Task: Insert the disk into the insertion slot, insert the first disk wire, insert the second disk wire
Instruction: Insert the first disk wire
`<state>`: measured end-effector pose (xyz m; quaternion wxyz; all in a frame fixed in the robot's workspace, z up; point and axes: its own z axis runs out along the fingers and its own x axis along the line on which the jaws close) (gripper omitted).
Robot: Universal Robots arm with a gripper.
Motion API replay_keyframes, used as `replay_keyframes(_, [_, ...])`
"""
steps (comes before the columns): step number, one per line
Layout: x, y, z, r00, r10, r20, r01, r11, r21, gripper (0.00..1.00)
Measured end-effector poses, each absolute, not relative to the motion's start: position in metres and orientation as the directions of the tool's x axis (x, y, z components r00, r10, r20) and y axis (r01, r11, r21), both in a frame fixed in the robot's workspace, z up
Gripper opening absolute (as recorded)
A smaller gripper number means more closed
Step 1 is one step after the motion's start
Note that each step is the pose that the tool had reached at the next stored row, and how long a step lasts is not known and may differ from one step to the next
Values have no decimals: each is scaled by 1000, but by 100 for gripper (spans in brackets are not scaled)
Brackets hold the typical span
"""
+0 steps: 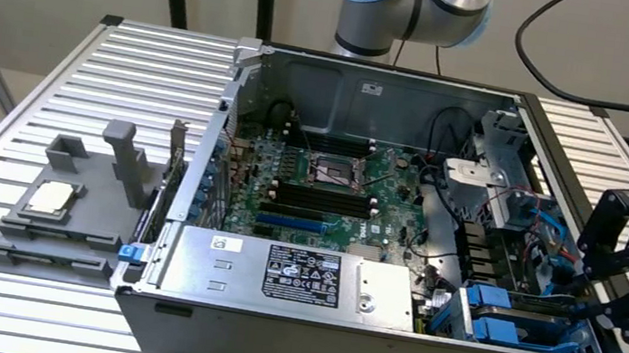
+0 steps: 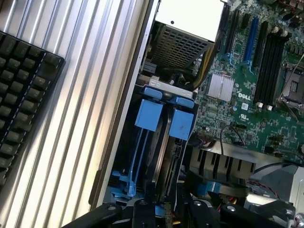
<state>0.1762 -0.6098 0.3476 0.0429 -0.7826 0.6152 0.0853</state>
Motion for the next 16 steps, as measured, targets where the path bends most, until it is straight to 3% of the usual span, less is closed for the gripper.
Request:
replay_keyframes(6, [176,-607,345,232,-952,-200,-969,-243,34,32])
replay_keyframes(8, [176,-607,345,233,-951,-203,-969,-244,34,30])
replay_keyframes(9, [176,-606,345,234,-951,-204,-969,-245,33,23])
replay_keyframes(12, [176,-606,345,235,-950,-205,-968,-247,33,23])
replay_keyframes(14, [175,-606,346,236,-950,-204,-968,-247,33,16])
replay_keyframes(16, [172,-606,349,236,-950,-205,-968,-248,33,16])
